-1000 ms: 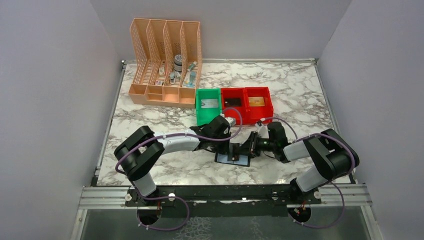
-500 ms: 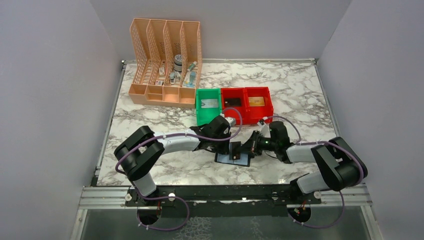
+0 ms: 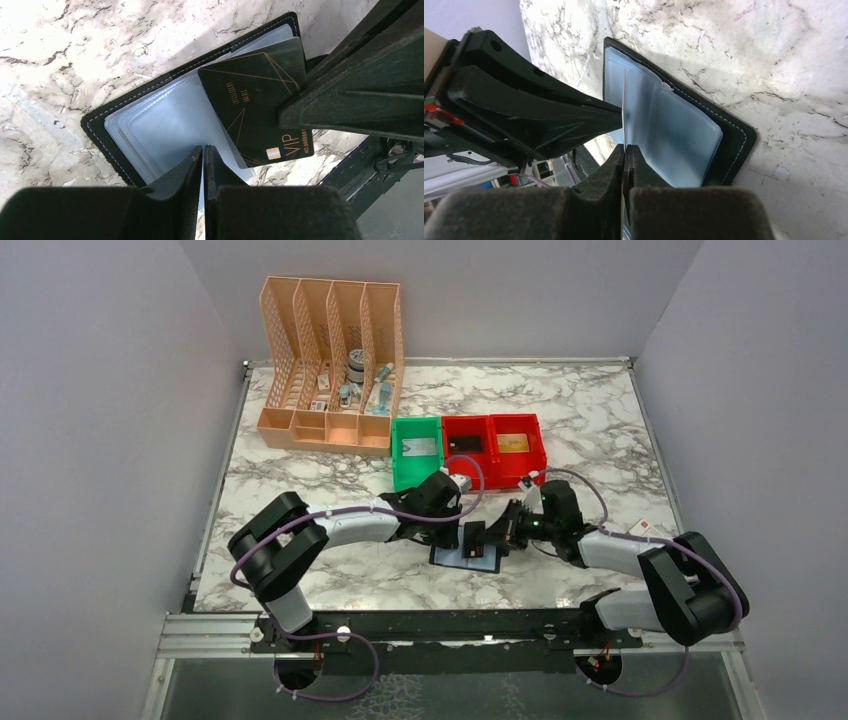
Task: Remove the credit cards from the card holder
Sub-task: Remove the credit card from the card holder.
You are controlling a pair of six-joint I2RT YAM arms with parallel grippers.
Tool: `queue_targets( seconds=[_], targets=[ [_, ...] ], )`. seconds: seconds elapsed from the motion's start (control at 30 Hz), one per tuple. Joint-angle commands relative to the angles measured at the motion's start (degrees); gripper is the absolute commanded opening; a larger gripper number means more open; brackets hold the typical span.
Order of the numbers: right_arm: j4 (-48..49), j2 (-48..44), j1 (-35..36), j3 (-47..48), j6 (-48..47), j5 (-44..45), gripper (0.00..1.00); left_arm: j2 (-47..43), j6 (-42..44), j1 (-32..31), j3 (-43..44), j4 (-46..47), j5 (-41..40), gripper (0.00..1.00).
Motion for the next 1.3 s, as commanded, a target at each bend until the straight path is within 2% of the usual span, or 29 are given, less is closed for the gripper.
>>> queue_targets(
  seconds=[0.0, 0.23, 0.43, 0.73, 0.87, 0.93, 1.0, 1.13, 1.27],
  targets=[
    [-5.07, -3.82, -0.32, 2.15, -1.57, 3.76, 0.01, -1.5, 0.14, -0.25, -0.59, -3.94, -2.98, 0.1],
    [-12.27, -9.16, -0.26, 3.02, -2.24, 8.74, 0.01, -4.03, -0.06, -0.22, -1.27, -3.38, -4.06, 0.1],
    [-11.6, -11.98, -0.3, 2.37, -0.88, 7.62, 0.01, -5.34, -0.81, -0.27, -2.13, -2.59, -5.11, 0.14],
    [-9.31, -8.11, -0.27, 2.62, -1.79, 3.1, 0.01, -9.55, -2.92, -0.25, -3.97, -1.9, -10.17, 0.28],
    [-11.09, -4.83, -0.29, 3.61, -2.71, 1.12, 0.01, -11.32, -3.84, -0.24, -5.47, -0.16, -10.3, 0.3],
    [-10.52, -3.35, -0.25, 3.25, -2.82, 0.36, 0.01, -11.8, -3.29, -0.26, -6.11, 1.53, -8.73, 0.35],
    [-10.38, -2.05, -0.25, 3.19, -3.47, 0.36, 0.01, -11.19, -0.25, -0.25, -6.0, 4.15, -3.19, 0.41],
    [-9.12, 0.24, -0.29, 3.27, -3.65, 0.02, 0.02, -7.79, 2.32, -0.73, -3.93, 5.09, 2.21, 0.41],
    [-6.69, 1.51, -0.29, 2.77, -2.5, -1.1, 0.08, -5.03, 2.75, -1.56, -2.4, 5.94, 4.37, 0.4]
  ],
)
